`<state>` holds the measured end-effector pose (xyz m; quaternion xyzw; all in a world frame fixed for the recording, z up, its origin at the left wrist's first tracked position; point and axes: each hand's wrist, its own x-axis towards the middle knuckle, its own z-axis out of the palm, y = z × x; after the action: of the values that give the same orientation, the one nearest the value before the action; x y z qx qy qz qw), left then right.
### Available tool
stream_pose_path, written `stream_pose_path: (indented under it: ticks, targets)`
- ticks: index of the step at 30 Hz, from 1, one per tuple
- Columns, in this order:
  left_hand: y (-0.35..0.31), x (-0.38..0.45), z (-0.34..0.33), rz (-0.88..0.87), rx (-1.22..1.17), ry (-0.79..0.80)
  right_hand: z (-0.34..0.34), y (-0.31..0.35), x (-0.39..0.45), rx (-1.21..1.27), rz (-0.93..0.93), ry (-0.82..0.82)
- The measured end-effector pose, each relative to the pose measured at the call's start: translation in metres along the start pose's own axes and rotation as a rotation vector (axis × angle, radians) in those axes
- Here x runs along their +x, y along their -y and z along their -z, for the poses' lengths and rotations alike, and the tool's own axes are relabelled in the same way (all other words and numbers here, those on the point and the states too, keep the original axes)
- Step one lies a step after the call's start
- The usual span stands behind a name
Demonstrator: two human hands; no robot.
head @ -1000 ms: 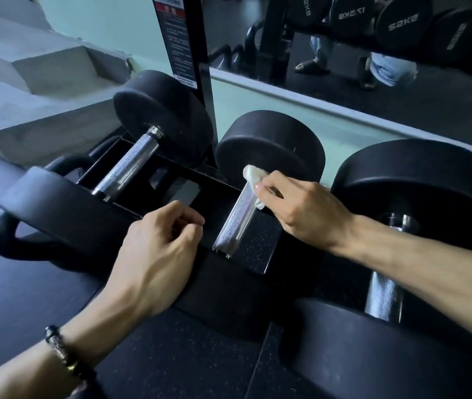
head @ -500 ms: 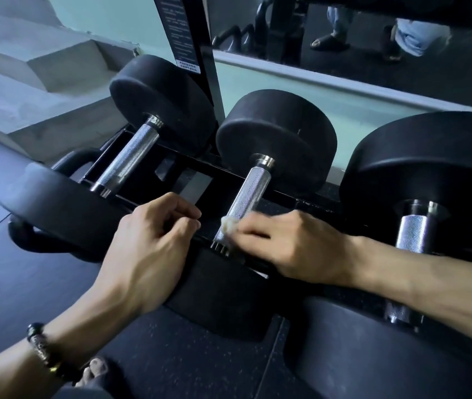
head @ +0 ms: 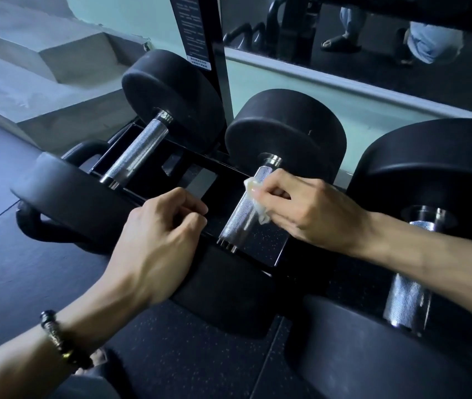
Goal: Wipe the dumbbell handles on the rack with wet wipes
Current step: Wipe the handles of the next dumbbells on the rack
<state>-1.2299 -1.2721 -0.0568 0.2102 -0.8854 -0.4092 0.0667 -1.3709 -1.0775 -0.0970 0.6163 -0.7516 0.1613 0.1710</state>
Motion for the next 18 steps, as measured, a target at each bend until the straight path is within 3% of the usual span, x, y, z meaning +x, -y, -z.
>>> stream_pose_path:
  ticks: [6,10,12,15,18]
  targets:
    - [-0.002,-0.001,0.0,0.008,0.007,0.002,-0.017,0.033,0.001,0.083,0.206,0.054]
    - [-0.002,-0.001,0.0,0.028,0.012,0.002,-0.003,-0.009,0.003,-0.13,0.059,0.033]
    - [-0.003,0.0,-0.001,0.036,0.023,0.008,-0.007,0.0,0.006,-0.211,0.111,0.018]
    - [-0.003,0.001,0.0,0.031,0.032,0.015,-0.021,0.032,0.003,-0.051,0.195,0.045]
    - [-0.002,0.0,0.0,0.029,0.021,0.021,-0.01,0.006,0.004,-0.063,0.114,0.087]
